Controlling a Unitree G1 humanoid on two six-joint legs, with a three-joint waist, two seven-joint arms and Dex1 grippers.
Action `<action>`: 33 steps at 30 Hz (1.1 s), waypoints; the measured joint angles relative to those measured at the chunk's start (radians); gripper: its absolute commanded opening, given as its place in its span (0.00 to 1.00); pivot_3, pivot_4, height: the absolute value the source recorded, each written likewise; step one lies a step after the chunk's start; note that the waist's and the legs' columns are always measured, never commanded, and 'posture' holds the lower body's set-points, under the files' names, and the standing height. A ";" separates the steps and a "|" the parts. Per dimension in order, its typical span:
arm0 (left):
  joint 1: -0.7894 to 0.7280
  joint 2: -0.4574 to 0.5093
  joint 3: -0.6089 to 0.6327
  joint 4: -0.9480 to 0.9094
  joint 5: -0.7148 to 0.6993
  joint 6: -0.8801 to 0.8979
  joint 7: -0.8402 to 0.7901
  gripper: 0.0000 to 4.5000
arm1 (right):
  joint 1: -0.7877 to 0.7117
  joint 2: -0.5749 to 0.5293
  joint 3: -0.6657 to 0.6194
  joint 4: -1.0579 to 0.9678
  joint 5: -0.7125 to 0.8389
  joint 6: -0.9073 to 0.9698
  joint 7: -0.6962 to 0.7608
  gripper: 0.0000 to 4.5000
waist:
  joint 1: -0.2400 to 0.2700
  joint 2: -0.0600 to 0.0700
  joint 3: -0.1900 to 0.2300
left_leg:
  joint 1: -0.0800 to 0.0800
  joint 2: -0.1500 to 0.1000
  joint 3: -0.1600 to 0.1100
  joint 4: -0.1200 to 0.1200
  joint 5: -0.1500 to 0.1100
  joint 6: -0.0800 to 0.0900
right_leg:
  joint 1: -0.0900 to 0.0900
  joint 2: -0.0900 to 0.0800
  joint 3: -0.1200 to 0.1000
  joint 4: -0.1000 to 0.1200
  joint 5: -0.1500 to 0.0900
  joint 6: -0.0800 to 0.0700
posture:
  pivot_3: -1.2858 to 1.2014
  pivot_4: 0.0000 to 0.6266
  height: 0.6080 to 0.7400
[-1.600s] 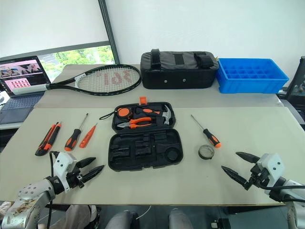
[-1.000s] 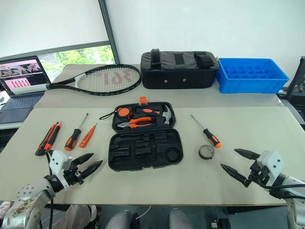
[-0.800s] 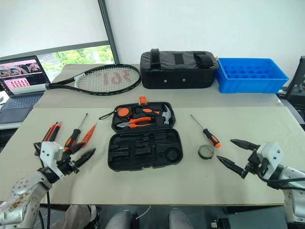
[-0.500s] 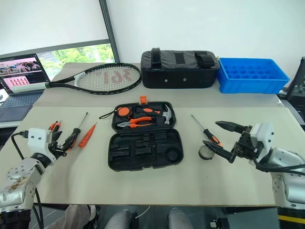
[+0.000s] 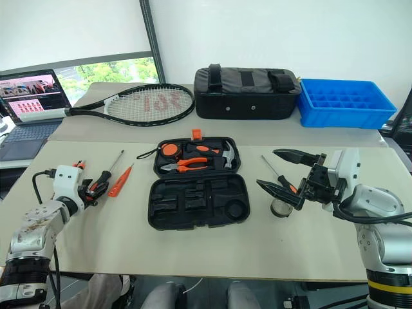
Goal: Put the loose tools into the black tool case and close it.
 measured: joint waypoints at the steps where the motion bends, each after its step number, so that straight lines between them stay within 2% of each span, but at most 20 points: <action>1: -0.002 0.000 0.001 0.001 -0.001 0.003 0.001 0.24 | 0.001 0.000 0.000 0.000 0.001 0.001 0.000 1.00 | -0.001 0.000 0.000 | 0.000 0.000 0.000 0.000 0.000 0.000 | 0.000 0.000 0.000 0.000 0.000 0.000 | 0.52 0.24 0.76; 9: 0.007 -0.001 0.028 -0.001 -0.015 -0.033 -0.010 0.22 | 0.007 0.001 0.000 -0.005 0.011 0.012 -0.001 1.00 | -0.001 -0.001 0.001 | -0.001 0.000 0.000 0.000 0.000 0.000 | -0.001 0.000 0.000 0.000 0.000 0.000 | 0.52 0.24 0.76; 17: -0.029 0.029 0.087 -0.126 -0.133 -0.161 -0.205 0.22 | 0.014 -0.004 0.000 -0.040 0.054 0.057 0.018 1.00 | 0.009 -0.001 0.001 | -0.003 0.000 0.000 0.001 0.000 0.000 | -0.001 -0.001 -0.002 -0.001 0.000 0.000 | 0.52 0.24 0.76; 22: -0.069 0.106 -0.095 -0.186 -0.112 -0.261 -0.487 0.22 | 0.068 -0.024 -0.010 -0.047 0.072 0.075 0.053 1.00 | 0.008 0.000 0.000 | -0.004 -0.001 0.000 0.001 0.000 0.000 | -0.001 -0.001 -0.002 -0.002 0.000 0.000 | 0.52 0.24 0.76; 26: -0.192 0.110 -0.299 -0.114 -0.025 -0.350 -0.668 0.22 | 0.119 -0.033 -0.056 -0.062 0.082 0.076 0.060 1.00 | 0.008 0.000 0.000 | -0.005 0.000 -0.001 0.002 0.000 0.000 | -0.001 0.001 -0.002 -0.002 0.000 0.000 | 0.52 0.24 0.76; 33: -0.366 0.080 -0.446 0.097 0.121 -0.525 -0.776 0.22 | 0.197 -0.035 -0.101 -0.090 0.082 0.076 0.069 1.00 | 0.003 0.001 0.000 | -0.006 0.000 -0.001 0.002 0.000 0.000 | -0.001 0.002 -0.001 -0.002 0.000 0.000 | 0.52 0.24 0.76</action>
